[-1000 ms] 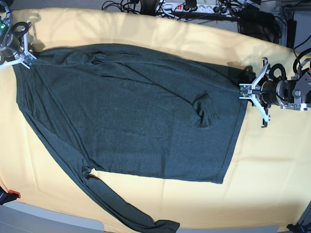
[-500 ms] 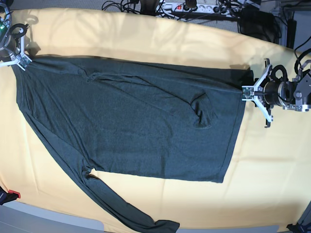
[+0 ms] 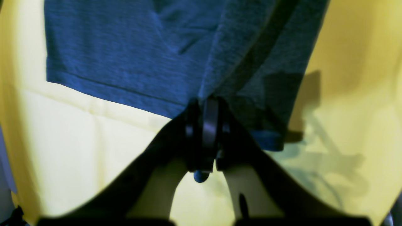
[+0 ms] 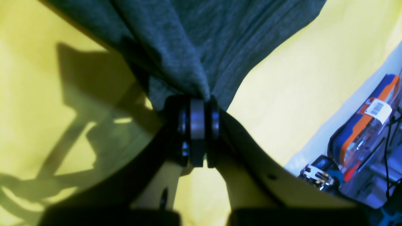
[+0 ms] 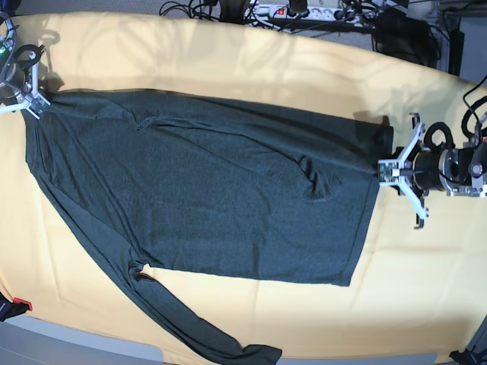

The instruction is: Fold the T-shirt properly

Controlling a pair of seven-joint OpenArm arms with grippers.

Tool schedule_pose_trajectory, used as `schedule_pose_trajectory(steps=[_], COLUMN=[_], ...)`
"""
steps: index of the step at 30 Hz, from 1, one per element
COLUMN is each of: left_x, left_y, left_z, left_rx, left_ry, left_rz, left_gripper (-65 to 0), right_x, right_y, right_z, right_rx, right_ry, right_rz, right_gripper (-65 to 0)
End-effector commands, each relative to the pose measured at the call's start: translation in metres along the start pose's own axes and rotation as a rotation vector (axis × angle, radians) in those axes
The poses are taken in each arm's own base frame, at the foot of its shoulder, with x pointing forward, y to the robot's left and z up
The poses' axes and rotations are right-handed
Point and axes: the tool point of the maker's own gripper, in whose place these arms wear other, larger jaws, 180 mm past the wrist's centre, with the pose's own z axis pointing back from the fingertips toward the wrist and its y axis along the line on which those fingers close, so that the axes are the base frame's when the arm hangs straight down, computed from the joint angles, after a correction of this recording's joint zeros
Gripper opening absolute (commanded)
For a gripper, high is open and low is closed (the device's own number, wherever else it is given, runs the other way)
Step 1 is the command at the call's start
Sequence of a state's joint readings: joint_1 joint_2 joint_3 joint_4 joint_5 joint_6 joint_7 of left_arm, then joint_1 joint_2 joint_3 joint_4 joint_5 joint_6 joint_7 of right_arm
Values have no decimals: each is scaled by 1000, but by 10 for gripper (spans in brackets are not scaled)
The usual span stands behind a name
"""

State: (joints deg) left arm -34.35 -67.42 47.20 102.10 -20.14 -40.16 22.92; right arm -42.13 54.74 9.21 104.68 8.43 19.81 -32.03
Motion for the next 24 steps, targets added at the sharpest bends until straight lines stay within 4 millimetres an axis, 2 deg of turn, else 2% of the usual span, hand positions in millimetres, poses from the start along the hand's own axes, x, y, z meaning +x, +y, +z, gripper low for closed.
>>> schedule_pose_trajectory(steps=[1,5,10,12,16,18,19,20,22,24], left_x=[2,3,2,1,-7,-11,-12,-13,-19,-28], left_y=[12,14,15,15,20,22,22,22,22,22], left_z=[8,-2,-3,-4,-14,-18,-19,-19,-17,-14], left_rx=[31,27,28,30,31,29,28,29,31,34], left_ry=[-16,-34,-31,-28,-22,-24,-25,-21,3,32], left_rz=[12,42,43,41,85,113,120,121,122,127], left_gripper=[-650,-650,-650,-650,-650,-650,-650,-623,-455,-291], right_x=[4,6,13,20,32,38,39,40,38,34], right_y=[-10,-9,-10,-16,-41,-45,-47,-49,-56,-62], right_z=[3,3,3,3,1,1,1,1,2,2], right_rx=[-15,-10,-12,-34,-101,-86,-85,-92,-126,-162], right_ry=[-12,-23,-59,-86,-104,-117,-117,-115,-107,-89], right_rz=[26,30,30,12,-88,-109,-111,-114,-132,-163], right_gripper=[-650,-650,-650,-650,-650,-650,-593,-516,-361,-270])
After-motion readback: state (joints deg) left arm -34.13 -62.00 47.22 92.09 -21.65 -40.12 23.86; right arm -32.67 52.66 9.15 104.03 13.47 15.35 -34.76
